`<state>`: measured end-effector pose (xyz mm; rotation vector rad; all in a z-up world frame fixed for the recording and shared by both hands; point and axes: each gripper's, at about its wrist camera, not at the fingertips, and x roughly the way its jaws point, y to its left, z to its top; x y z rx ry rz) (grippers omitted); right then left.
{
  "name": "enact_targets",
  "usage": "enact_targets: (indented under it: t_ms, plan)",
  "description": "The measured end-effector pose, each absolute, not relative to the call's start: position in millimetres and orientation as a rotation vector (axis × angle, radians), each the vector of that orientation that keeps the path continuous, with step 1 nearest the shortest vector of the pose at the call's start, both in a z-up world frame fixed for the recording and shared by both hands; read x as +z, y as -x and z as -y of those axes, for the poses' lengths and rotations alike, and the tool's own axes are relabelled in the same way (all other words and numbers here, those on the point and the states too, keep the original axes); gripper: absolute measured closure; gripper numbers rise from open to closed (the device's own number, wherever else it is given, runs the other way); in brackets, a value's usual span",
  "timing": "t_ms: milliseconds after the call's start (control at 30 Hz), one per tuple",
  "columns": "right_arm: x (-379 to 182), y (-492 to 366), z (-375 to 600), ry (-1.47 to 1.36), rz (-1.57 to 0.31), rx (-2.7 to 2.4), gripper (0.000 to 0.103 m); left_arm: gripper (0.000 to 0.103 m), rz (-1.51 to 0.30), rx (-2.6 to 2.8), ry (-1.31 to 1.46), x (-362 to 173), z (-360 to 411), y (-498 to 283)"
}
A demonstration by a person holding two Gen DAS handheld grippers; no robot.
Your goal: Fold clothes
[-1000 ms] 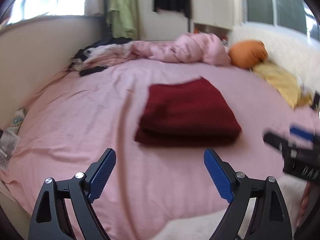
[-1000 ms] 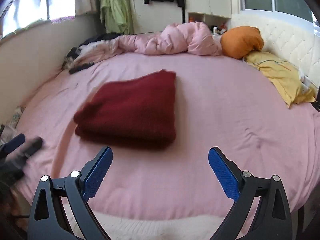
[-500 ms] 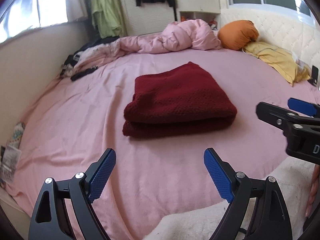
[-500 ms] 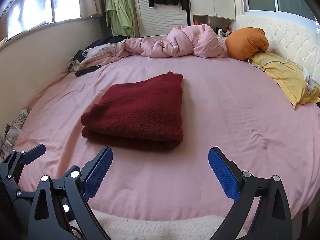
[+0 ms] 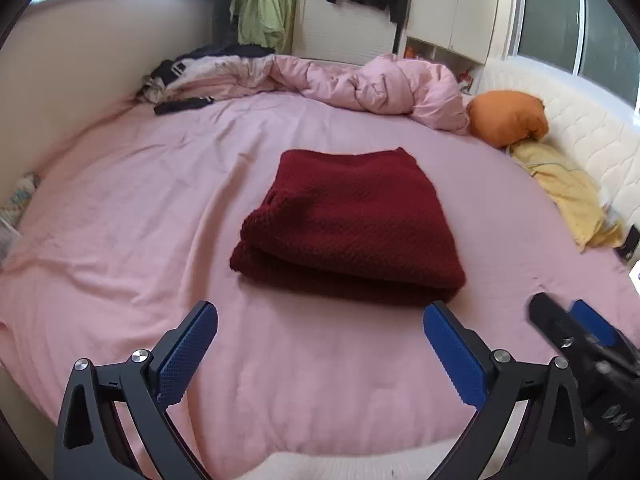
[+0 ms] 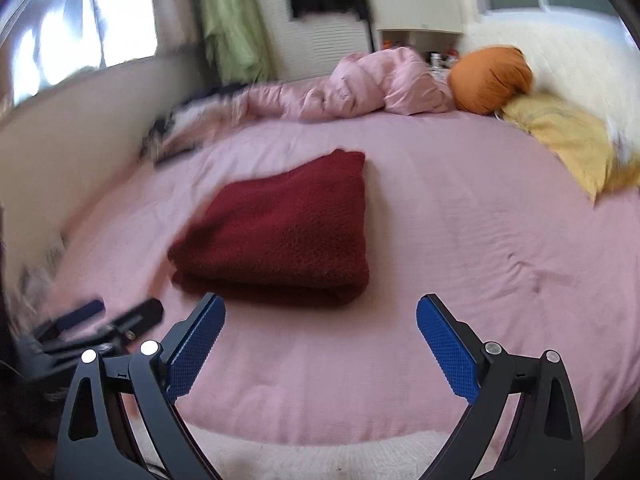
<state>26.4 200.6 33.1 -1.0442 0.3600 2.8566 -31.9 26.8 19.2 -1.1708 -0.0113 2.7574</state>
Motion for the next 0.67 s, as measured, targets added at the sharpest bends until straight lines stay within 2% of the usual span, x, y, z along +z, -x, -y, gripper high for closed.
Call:
enact_targets:
  t_ms: [67, 167, 333, 667]
  plan:
    - [32.3, -27.9, -209.1, 1.027, -0.429, 2.84, 0.006, 0.0, -0.03, 2.754, 1.202, 15.5, -32.6, 33.6]
    - [33.1, -27.9, -208.1, 1.02, -0.412, 2.846, 0.006, 0.0, -0.076, 2.766, 1.214, 13.9, -37.9, 32.7]
    - [34.3, -24.6, -203.1, 1.017, -0.372, 2.845, 0.006, 0.0, -0.044, 2.805, 1.174, 18.2, -31.1, 26.6]
    - [36.4, -29.6, -208.1, 0.966, -0.406, 2.821, 0.006, 0.0, -0.043, 2.884, 1.115, 24.3, -27.6, 19.7]
